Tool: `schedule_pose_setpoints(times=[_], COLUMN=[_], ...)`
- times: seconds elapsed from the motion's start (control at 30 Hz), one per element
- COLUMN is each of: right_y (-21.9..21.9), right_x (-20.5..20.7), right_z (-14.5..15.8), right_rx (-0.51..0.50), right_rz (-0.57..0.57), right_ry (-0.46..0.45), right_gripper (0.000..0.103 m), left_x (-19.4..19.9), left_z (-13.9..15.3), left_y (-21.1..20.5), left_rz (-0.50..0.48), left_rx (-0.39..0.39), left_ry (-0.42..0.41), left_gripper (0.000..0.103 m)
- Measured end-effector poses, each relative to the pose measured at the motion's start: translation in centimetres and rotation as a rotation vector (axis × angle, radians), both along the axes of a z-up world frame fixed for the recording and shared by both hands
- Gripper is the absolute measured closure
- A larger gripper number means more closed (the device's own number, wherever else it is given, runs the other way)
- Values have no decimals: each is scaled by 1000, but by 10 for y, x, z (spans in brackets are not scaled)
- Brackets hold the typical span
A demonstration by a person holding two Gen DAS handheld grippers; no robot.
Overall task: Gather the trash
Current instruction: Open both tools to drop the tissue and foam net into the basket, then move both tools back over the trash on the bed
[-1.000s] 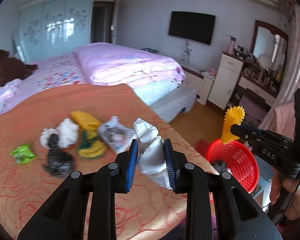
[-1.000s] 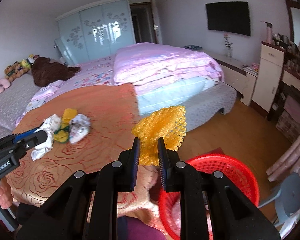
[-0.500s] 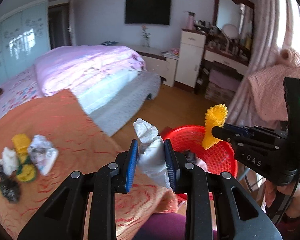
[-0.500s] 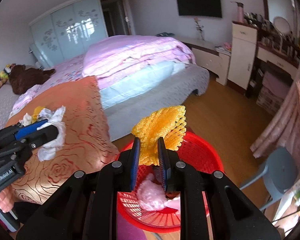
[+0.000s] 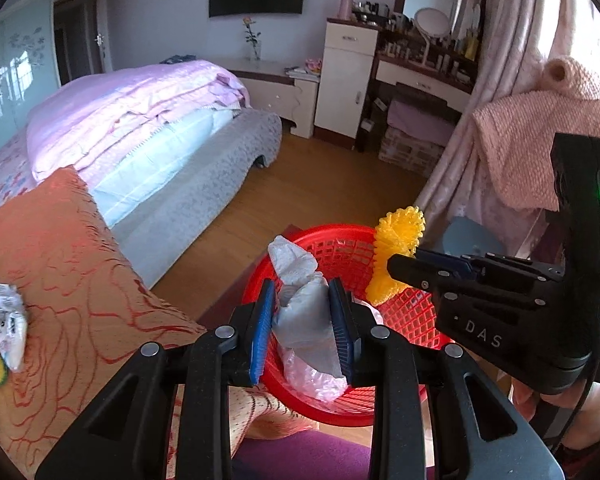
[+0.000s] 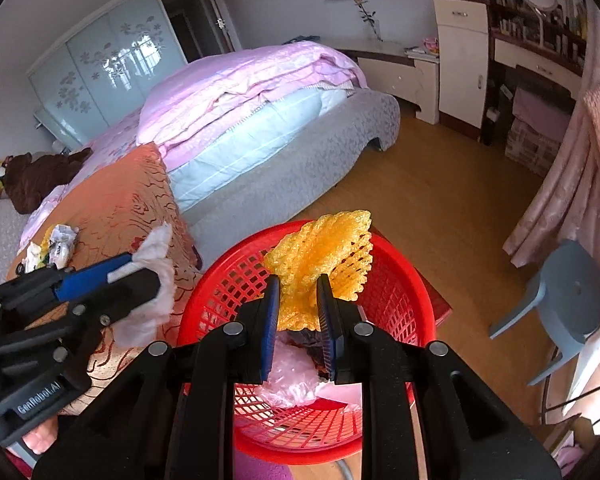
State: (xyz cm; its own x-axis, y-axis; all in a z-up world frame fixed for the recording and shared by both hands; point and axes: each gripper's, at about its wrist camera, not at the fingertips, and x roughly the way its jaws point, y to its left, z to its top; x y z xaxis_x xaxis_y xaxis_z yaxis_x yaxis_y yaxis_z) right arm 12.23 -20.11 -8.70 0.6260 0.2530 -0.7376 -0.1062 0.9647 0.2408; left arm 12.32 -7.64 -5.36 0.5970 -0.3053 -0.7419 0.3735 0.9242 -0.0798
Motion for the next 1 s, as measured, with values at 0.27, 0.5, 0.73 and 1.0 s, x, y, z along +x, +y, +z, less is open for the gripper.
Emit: schedule_pose_setpoints(times=[0.27, 0.5, 0.73, 1.0], right_y=[-10, -10, -9, -7], right_x=[5, 4, 5, 5], right_z=[-4, -2, -3, -5], right_rx=[29, 25, 16, 28], right_rz=[-23, -30, -36, -36], right_ry=[23, 10, 16, 32], right_gripper=[68, 56, 46, 34], left_x=[5, 5, -1, -6], left_z=[-1, 4, 14, 19], left_y=[4, 12, 34, 59], left_rz=[24, 62, 130, 193], left_rx=[-17, -24, -46, -73], left_ry=[9, -7, -38, -48], left_gripper=[53, 52, 42, 42])
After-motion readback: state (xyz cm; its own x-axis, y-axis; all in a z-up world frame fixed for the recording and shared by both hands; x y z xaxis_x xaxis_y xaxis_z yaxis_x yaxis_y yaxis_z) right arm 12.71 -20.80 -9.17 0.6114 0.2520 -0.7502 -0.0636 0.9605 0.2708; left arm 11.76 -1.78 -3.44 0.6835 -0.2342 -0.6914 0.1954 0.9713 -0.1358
